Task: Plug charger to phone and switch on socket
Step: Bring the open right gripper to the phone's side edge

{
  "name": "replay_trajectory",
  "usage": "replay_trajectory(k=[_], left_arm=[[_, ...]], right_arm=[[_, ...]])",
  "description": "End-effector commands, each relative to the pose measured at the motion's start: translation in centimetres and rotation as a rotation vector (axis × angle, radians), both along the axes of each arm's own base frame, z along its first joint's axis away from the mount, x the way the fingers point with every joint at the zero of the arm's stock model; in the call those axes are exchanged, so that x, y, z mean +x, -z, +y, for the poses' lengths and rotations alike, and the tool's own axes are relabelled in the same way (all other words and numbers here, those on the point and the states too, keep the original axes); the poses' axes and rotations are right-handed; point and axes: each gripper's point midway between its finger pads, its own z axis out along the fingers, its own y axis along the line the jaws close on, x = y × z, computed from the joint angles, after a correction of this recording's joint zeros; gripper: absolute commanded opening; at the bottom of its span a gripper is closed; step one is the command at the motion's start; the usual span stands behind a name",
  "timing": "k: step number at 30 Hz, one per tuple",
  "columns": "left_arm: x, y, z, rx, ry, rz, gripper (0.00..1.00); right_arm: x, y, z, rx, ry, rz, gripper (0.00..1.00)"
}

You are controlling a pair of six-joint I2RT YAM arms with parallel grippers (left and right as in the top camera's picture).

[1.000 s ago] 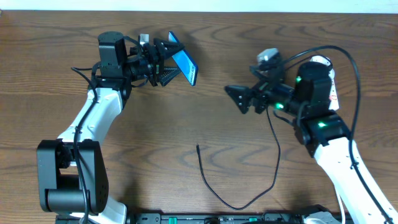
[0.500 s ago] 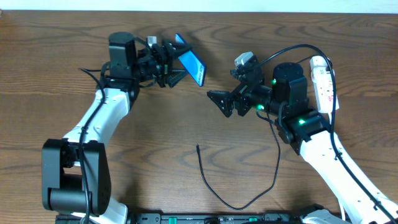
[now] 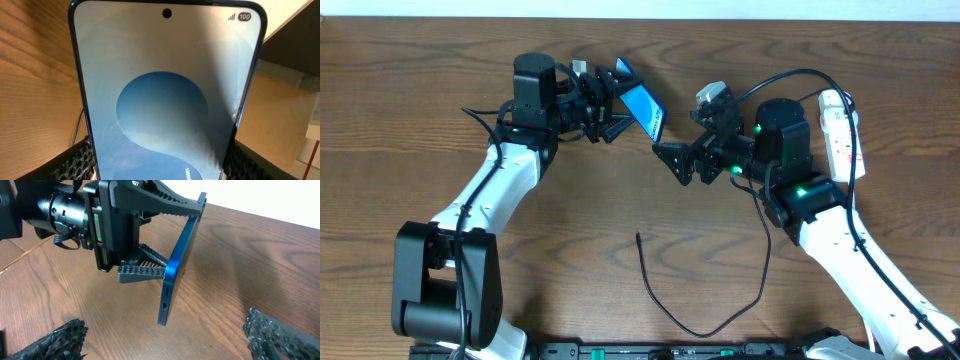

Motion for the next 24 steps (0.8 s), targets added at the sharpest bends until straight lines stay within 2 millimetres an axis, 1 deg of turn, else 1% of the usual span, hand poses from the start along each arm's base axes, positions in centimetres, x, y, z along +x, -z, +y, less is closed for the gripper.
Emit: replay_trajectory(k=[1, 5, 10, 14, 24], left_arm=[[0.4, -2.8, -0.1, -0.014, -0.004, -0.074, 0.07], [0.7, -3.5, -0.1, -0.022, -0.005, -0.107, 0.07], [0.7, -3.5, -0.1, -0.032, -0.010, -0.091, 0.08], [0.5, -3.5, -0.5, -0.035, -0.003, -0.086, 0.07], [-0.2, -3.4, -2.4, -0.033, 0.016, -0.076, 0.07]], right_arm=[[0.2, -0.7, 0.3, 0.005, -0.008, -0.014, 0.99], [0.2, -0.8, 0.4, 0.006, -0.009, -0.016, 0.99], [0.3, -1.1, 0.5, 0.011, -0.010, -0.029, 0.99], [0.4, -1.2, 0.6, 0.015, -0.010, -0.039, 0.99], [1.4, 0.3, 1.0, 0.024, -0.001, -0.002, 0.99]])
